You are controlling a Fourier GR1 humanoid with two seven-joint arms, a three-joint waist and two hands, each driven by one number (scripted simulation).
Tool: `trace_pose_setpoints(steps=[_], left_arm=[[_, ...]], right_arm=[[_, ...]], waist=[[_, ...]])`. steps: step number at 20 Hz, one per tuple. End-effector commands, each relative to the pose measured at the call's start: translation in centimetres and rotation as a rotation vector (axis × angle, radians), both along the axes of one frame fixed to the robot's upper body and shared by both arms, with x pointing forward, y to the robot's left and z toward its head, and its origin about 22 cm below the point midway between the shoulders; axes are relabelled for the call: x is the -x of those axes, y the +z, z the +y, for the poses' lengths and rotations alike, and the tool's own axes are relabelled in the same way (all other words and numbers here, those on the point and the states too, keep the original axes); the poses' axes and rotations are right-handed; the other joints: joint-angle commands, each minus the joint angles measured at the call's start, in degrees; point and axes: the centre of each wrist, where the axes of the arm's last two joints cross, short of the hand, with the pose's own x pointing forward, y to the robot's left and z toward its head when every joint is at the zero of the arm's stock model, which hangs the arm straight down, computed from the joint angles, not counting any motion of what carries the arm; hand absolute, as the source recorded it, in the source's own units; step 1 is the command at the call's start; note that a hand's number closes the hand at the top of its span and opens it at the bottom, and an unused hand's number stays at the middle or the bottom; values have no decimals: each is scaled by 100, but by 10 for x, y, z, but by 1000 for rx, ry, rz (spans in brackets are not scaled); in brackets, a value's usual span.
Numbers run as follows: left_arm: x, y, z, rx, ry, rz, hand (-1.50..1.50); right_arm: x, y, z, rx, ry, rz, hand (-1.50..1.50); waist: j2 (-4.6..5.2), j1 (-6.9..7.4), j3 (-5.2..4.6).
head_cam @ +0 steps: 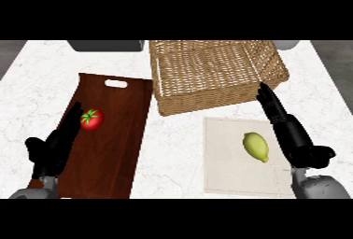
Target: Pick the lemon from the placemat and place it in the basket
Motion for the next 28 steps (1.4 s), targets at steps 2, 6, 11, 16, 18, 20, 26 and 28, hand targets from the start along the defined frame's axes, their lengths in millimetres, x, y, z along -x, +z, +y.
trace_pose_setpoints(steps=[2,6,11,16,18,20,26,28], left_arm=[[-3,2,-20,50,31,-100,0],[-1,27,-16,92,121,-257,0],[-3,40,-39,146,67,-264,0],[1,41,-42,152,59,-242,0],[6,35,-42,144,73,-243,0],[-1,42,-55,154,77,-253,0],[-4,41,-49,144,65,-263,0],[-3,46,-49,146,50,-282,0]], right_arm=[[26,-9,-39,-140,-66,-180,150],[45,-2,-61,-409,-151,-479,150],[101,-50,19,-255,-34,-648,-150],[133,-48,33,-194,-432,-524,-150],[149,-50,-1,-37,-588,-456,-150],[164,-39,-32,66,-670,-386,-150],[217,6,-77,409,-667,-163,-150],[226,30,-92,494,-581,-101,-150]], waist=[[19,-74,91],[-144,-325,146],[-14,-62,94],[3,-81,76],[6,-167,62],[18,-198,62],[61,-86,50],[53,-48,54]])
